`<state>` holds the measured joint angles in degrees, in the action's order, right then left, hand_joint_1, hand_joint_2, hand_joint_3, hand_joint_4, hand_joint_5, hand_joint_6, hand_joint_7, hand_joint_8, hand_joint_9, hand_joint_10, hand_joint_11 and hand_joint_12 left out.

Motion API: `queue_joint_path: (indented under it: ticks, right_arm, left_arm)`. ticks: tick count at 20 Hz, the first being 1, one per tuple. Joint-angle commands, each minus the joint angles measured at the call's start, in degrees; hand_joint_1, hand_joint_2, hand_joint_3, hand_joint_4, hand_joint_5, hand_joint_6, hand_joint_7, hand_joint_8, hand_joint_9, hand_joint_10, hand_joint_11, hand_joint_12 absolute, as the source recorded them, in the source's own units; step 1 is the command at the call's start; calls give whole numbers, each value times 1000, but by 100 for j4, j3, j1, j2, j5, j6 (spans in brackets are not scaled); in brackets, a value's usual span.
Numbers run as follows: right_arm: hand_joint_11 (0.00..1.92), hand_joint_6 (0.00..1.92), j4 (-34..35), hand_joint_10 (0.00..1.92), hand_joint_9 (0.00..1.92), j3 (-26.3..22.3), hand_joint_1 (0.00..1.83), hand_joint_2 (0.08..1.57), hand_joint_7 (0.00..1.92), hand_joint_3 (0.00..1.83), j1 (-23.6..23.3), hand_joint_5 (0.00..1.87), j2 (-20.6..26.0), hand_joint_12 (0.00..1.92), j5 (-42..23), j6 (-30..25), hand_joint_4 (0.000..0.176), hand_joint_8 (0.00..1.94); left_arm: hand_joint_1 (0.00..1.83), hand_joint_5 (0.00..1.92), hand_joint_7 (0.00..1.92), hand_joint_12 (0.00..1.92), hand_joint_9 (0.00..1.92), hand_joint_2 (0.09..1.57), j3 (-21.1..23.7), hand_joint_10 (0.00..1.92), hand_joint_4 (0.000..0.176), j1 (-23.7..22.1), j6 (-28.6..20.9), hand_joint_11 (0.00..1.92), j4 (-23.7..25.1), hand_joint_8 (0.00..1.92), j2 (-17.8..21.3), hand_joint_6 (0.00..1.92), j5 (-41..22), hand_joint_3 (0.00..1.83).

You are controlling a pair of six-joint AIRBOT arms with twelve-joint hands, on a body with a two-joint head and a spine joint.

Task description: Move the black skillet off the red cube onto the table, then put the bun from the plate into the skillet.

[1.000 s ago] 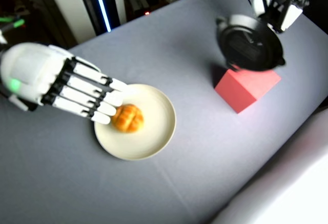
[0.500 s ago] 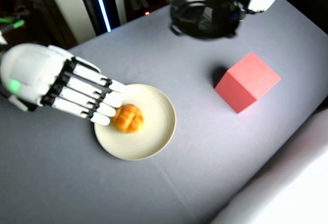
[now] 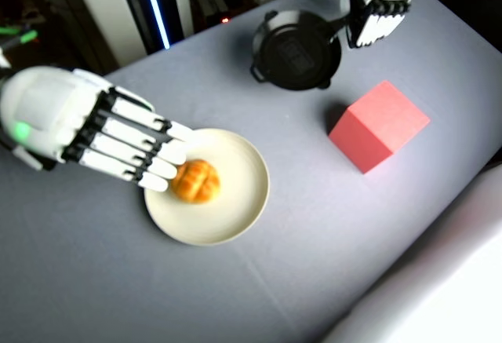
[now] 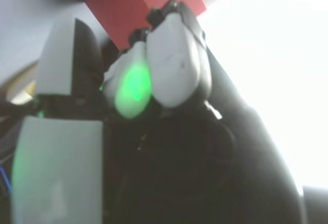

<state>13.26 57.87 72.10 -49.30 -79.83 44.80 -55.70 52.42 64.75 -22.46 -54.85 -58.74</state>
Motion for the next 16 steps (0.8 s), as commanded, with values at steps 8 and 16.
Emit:
queue_joint_path:
  ticks: [8,16]
  right_arm:
    - [457,0,76,2,403,38,595,1282,379,2,-17,331,2,11,-701,-48,74,0]
    - [448,0,76,1,395,37,646,1278,377,0,-17,335,4,5,-701,-52,72,0]
  left_arm:
    - [1175,738,562,1921,688,1048,-26,1921,0,3,108,750,48,1905,-42,1734,-406,0]
    - [812,550,542,1126,464,1038,153,393,0,89,109,56,93,308,153,198,-664,0]
